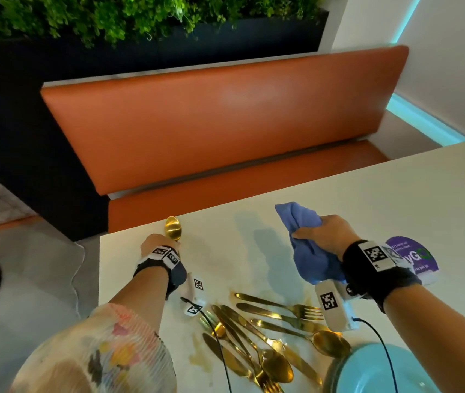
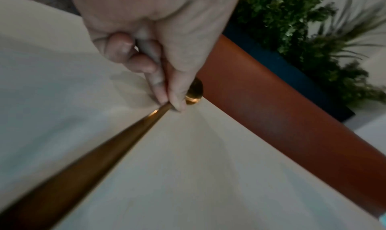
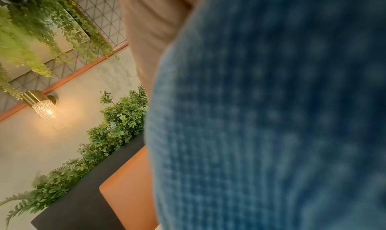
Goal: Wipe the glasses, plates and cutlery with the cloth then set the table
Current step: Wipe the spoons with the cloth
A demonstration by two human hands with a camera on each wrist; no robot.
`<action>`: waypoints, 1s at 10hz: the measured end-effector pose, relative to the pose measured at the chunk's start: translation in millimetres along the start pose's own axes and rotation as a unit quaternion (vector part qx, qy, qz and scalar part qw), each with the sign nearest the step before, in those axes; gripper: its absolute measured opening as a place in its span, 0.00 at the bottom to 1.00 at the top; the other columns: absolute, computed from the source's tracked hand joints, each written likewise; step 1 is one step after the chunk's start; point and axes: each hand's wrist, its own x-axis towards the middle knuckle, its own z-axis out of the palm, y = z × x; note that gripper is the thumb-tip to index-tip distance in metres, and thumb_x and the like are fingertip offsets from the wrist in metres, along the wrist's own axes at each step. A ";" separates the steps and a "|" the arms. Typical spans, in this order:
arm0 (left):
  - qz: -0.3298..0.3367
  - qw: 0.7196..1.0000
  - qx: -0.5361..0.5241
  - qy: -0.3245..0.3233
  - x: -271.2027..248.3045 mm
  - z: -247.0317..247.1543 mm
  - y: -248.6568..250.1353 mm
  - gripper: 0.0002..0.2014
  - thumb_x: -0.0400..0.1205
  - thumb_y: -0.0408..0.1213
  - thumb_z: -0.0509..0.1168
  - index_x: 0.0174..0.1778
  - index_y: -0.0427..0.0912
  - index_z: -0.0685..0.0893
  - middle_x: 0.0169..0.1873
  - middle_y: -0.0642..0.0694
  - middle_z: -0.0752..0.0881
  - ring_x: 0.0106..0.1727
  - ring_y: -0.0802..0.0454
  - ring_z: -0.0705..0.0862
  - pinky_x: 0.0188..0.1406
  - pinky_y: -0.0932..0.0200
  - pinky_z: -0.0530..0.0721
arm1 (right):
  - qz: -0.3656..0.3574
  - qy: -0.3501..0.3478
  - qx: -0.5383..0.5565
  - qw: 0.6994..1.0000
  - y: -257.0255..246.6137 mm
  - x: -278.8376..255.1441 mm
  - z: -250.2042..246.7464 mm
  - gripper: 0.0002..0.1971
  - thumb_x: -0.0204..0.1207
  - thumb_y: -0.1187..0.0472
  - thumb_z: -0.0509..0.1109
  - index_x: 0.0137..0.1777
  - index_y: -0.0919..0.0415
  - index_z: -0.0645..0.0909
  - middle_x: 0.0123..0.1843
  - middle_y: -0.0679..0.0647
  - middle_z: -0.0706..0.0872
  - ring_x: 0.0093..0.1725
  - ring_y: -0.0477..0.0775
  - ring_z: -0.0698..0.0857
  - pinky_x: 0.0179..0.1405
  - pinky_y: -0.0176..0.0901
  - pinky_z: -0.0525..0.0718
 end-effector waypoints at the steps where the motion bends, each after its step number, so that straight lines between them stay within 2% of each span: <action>1: 0.034 0.994 0.096 0.032 4.6 2.8 -1.9 0.18 0.83 0.34 0.62 0.66 0.29 0.78 0.65 0.32 0.81 0.67 0.35 0.79 0.63 0.47 0.77 | -0.001 -0.007 0.019 1.000 -1.0 -2.8 2.9 0.12 0.70 0.53 0.73 0.46 0.61 0.83 0.49 0.61 0.88 0.52 0.63 0.85 0.55 0.51 0.83; 2: 0.072 0.984 0.155 0.043 -5.1 -0.1 14.9 0.18 0.82 0.42 0.63 0.63 0.34 0.78 0.62 0.36 0.81 0.65 0.38 0.80 0.65 0.48 0.75 | -0.001 -0.006 0.046 0.999 -1.4 -8.0 -1.1 0.13 0.72 0.51 0.73 0.48 0.61 0.81 0.49 0.60 0.86 0.50 0.61 0.84 0.50 0.47 0.79; 3: 0.171 0.967 0.187 0.003 -36.9 8.5 48.4 0.23 0.82 0.50 0.62 0.64 0.36 0.80 0.63 0.40 0.82 0.65 0.41 0.80 0.65 0.50 0.77 | 0.001 0.008 0.098 0.995 2.4 -15.0 -11.5 0.14 0.71 0.51 0.74 0.46 0.62 0.80 0.46 0.59 0.86 0.46 0.59 0.82 0.47 0.46 0.77; 4: 0.304 0.928 0.172 -0.132 -86.5 36.4 69.9 0.16 0.78 0.47 0.68 0.56 0.39 0.85 0.57 0.44 0.86 0.61 0.45 0.82 0.62 0.55 0.79 | -0.003 0.020 0.138 0.990 9.3 -24.7 -23.6 0.14 0.71 0.52 0.74 0.46 0.64 0.82 0.46 0.61 0.88 0.46 0.60 0.85 0.50 0.50 0.82; 5: 0.363 0.865 0.223 -0.266 -127.9 70.7 72.3 0.12 0.73 0.42 0.75 0.49 0.41 0.89 0.52 0.46 0.89 0.57 0.48 0.85 0.59 0.57 0.82 | 0.001 0.030 0.148 0.989 21.8 -34.7 -34.3 0.14 0.71 0.51 0.74 0.46 0.63 0.83 0.46 0.61 0.88 0.47 0.61 0.85 0.52 0.51 0.83; 6: 0.396 0.811 0.290 -0.317 -151.2 98.7 68.5 0.12 0.70 0.42 0.77 0.47 0.43 0.90 0.50 0.46 0.90 0.53 0.48 0.87 0.58 0.53 0.85 | 0.003 0.038 0.165 0.986 36.2 -44.2 -41.5 0.10 0.72 0.53 0.74 0.37 0.58 0.80 0.43 0.59 0.87 0.44 0.59 0.84 0.49 0.49 0.82; 7: 0.427 0.773 0.340 -0.323 -166.5 115.3 63.1 0.13 0.70 0.40 0.78 0.48 0.42 0.90 0.50 0.45 0.90 0.52 0.47 0.87 0.54 0.54 0.86 | 0.011 0.039 0.168 0.985 52.9 -52.3 -45.3 0.11 0.72 0.53 0.74 0.36 0.57 0.79 0.40 0.57 0.86 0.41 0.56 0.83 0.45 0.46 0.81; 8: 0.447 0.750 0.376 -0.312 -174.6 124.4 59.4 0.14 0.70 0.40 0.77 0.50 0.41 0.90 0.50 0.46 0.90 0.52 0.47 0.87 0.54 0.54 0.85 | 0.015 0.049 0.180 0.982 71.6 -57.3 -45.7 0.15 0.70 0.50 0.75 0.44 0.62 0.81 0.41 0.57 0.87 0.42 0.56 0.84 0.45 0.47 0.83; 9: 0.456 0.752 0.378 -0.288 -175.4 127.7 56.4 0.10 0.72 0.35 0.75 0.48 0.43 0.91 0.48 0.46 0.91 0.51 0.47 0.88 0.53 0.54 0.87 | 0.022 0.067 0.249 0.966 87.5 -62.6 -44.9 0.15 0.69 0.49 0.75 0.43 0.62 0.82 0.40 0.58 0.87 0.42 0.58 0.85 0.46 0.49 0.84; 10: 0.452 0.760 0.367 -0.289 -176.7 128.8 53.4 0.07 0.73 0.34 0.72 0.46 0.42 0.90 0.46 0.47 0.91 0.50 0.47 0.88 0.51 0.56 0.86 | 0.043 0.063 0.368 0.926 102.5 -72.0 -44.4 0.12 0.73 0.52 0.73 0.42 0.62 0.83 0.38 0.58 0.87 0.37 0.56 0.85 0.38 0.45 0.84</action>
